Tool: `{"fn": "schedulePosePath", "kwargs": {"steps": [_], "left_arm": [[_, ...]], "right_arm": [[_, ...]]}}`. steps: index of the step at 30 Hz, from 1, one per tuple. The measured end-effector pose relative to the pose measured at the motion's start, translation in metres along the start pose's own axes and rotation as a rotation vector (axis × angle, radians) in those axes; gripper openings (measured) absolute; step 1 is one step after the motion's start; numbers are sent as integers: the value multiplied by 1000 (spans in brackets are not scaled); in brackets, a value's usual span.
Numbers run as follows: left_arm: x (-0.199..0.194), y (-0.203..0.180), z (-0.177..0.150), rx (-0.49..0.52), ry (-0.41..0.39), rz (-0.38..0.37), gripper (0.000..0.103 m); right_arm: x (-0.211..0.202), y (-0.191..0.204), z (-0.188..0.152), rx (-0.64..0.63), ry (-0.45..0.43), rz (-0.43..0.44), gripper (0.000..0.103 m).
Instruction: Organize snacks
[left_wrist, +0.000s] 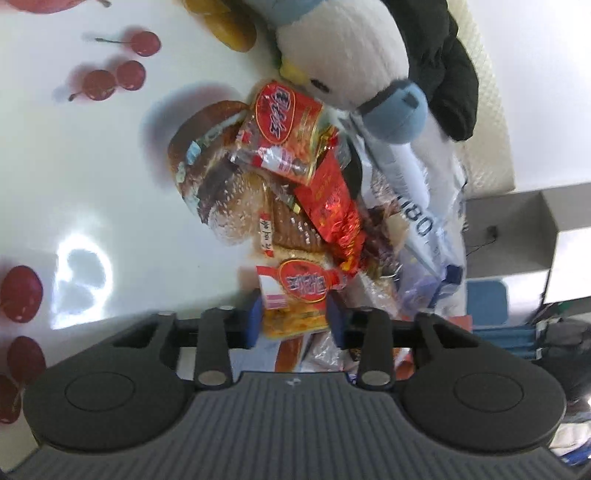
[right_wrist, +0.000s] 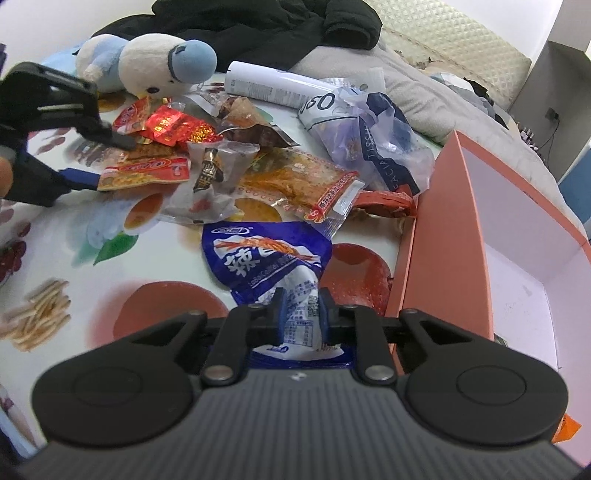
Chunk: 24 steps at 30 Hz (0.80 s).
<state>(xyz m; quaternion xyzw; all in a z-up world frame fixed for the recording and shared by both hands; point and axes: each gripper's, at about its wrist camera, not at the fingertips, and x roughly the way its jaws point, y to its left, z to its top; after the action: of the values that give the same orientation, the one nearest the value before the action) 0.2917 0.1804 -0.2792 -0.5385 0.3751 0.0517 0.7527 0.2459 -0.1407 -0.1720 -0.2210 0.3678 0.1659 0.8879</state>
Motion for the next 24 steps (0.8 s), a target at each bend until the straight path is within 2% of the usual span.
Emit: {"fn": "schedulePosePath", "kwargs": {"steps": [1, 3, 4, 12, 24], "left_arm": [[2, -3, -1, 14, 5, 17, 21], [3, -3, -2, 29, 2, 41, 13], [4, -4, -3, 39, 5, 50, 4], [-17, -1, -21, 99, 15, 40, 1], [-97, 22, -80, 178, 81, 47, 1]], "right_arm": [[0, 0, 0, 3, -1, 3, 20], [0, -1, 0, 4, -4, 5, 20], [-1, -1, 0, 4, -5, 5, 20], [-11, 2, -7, 2, -7, 14, 18], [-55, 21, -41, 11, 2, 31, 18]]}}
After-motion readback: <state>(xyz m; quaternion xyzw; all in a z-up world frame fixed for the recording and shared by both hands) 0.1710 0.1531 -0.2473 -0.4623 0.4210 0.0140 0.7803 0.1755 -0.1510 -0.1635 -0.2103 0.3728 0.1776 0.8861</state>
